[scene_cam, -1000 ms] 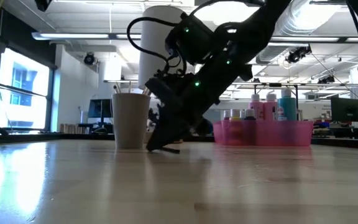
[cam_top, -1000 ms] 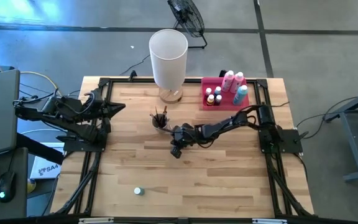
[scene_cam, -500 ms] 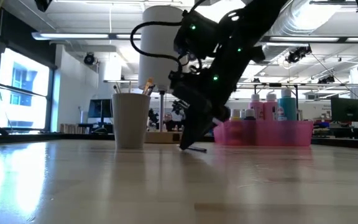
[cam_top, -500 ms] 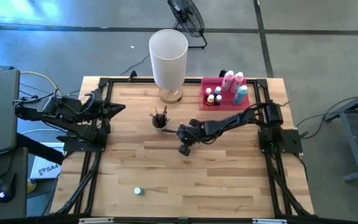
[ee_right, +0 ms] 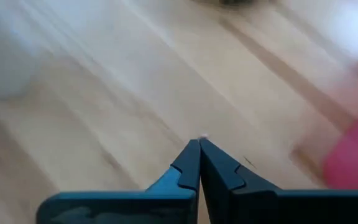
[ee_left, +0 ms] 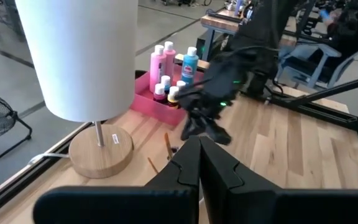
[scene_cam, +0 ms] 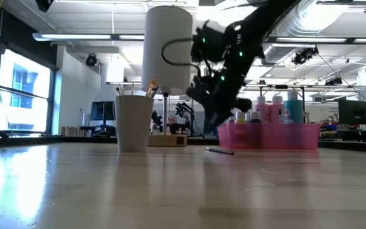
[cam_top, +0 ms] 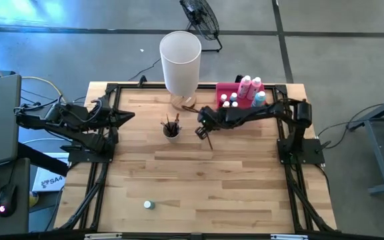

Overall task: Pick & Place Paint Supplies
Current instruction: Put the silver eyeshadow brush into the white cup

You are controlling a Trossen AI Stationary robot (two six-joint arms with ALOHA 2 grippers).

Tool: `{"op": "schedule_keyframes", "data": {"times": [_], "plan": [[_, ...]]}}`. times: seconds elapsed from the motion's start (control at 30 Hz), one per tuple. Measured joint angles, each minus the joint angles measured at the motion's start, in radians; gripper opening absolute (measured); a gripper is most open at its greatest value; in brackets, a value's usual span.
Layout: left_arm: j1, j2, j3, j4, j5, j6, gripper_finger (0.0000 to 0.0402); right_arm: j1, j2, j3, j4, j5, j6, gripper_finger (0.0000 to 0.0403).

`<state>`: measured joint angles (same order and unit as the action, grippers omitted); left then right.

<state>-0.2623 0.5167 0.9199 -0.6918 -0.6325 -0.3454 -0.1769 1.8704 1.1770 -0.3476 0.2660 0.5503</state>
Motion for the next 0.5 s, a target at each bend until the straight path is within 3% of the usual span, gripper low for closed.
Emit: {"op": "schedule_keyframes", "data": {"times": [0.17,0.5], "plan": [[0.0,0.0,0.0,-0.005,0.024,0.0,0.0,-0.066,0.003,-0.074,0.056,-0.095,0.02,0.0002],[0.0,0.0,0.0,-0.017,0.024,-0.003,0.0,-0.065,0.002,-0.12,0.047,-0.127,0.059,0.0002]]}}
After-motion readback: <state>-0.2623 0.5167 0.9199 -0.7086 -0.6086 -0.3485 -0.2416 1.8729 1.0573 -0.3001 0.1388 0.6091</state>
